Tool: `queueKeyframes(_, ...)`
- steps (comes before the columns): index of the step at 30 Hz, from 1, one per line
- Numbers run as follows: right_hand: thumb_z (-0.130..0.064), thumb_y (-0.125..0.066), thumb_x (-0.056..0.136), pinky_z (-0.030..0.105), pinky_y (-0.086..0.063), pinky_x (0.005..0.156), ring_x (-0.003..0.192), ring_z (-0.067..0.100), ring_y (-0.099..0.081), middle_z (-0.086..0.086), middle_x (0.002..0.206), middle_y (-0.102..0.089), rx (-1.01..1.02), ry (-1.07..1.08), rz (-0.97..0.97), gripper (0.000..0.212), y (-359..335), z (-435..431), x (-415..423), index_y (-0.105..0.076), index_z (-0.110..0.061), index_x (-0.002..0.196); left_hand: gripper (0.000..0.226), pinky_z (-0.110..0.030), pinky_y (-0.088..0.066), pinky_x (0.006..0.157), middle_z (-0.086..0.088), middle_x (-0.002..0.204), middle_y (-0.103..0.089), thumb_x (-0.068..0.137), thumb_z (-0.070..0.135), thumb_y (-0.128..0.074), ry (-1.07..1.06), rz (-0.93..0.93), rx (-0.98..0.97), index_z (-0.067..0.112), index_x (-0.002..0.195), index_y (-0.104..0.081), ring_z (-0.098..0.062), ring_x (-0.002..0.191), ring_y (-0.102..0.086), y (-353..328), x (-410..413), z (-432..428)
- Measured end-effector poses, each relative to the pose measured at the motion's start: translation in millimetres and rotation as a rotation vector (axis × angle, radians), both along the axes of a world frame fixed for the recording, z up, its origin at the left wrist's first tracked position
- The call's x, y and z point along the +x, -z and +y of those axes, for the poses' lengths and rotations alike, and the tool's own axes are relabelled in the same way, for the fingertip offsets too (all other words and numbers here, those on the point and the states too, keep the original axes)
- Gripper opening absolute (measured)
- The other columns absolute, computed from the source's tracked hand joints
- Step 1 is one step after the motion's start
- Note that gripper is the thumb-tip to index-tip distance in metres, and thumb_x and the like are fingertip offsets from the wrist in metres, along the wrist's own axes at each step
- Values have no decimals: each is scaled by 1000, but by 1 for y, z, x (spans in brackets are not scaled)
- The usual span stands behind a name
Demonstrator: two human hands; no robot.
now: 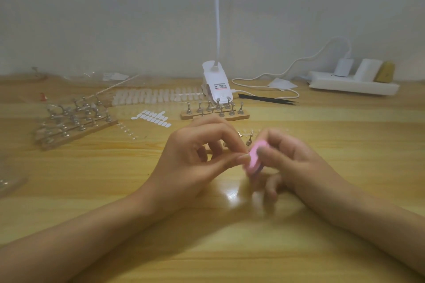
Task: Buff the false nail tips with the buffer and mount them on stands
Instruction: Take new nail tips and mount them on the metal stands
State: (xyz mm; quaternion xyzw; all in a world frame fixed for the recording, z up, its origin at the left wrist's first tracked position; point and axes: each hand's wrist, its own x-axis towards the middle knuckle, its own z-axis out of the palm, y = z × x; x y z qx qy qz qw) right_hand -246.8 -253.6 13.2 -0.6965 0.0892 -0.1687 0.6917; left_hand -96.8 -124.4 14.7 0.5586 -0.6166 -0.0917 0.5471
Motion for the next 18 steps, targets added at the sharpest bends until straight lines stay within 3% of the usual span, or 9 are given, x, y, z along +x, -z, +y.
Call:
queueKeyframes(2,-54,-74,75,24,-48,42,53,11,-60,2,73,-66,67,69,0,37,1,-3,-1,-65,-18,80,12,-26,-38,50,10,85,-61,80,24,-78,5,-11,-2,14,76,-72,-17,64,-55,0,0,0)
queueKeyframes(6,-37,-72,87,21,-49,46,62,14,-65,3,80,-71,-47,-69,14,27,0,1,0,-59,-12,86,10,-24,-36,50,9,85,-61,80,22,-76,-18,12,1,15,75,-71,-18,63,-55,0,1,0)
queueKeyframes(9,-48,-72,78,21,-46,41,54,11,-59,-1,72,-68,47,66,9,31,0,-3,-1,-64,-18,80,10,-23,-37,51,10,85,-61,81,22,-76,-1,-10,5,15,75,-71,-15,64,-54,1,0,0)
queueKeyframes(13,-38,-71,87,17,-47,45,57,5,-62,0,78,-71,-37,-77,9,24,0,-1,0,-61,-16,85,12,-24,-37,51,10,85,-61,81,22,-76,-4,-1,1,13,75,-71,-18,64,-55,1,2,0)
queueKeyframes(16,-58,-80,71,19,-45,42,58,11,-58,-1,75,-68,38,41,6,39,2,-5,-1,-66,-22,80,15,-31,-38,49,10,86,-61,81,27,-75,5,-15,-3,14,77,-72,-18,65,-55,2,1,0)
queueKeyframes(18,-51,-79,77,17,-45,44,58,9,-59,-1,78,-70,-15,-41,22,39,0,-3,-1,-63,-16,86,14,-33,-39,49,10,85,-61,81,26,-76,5,-6,-6,13,77,-72,-19,65,-56,1,1,0)
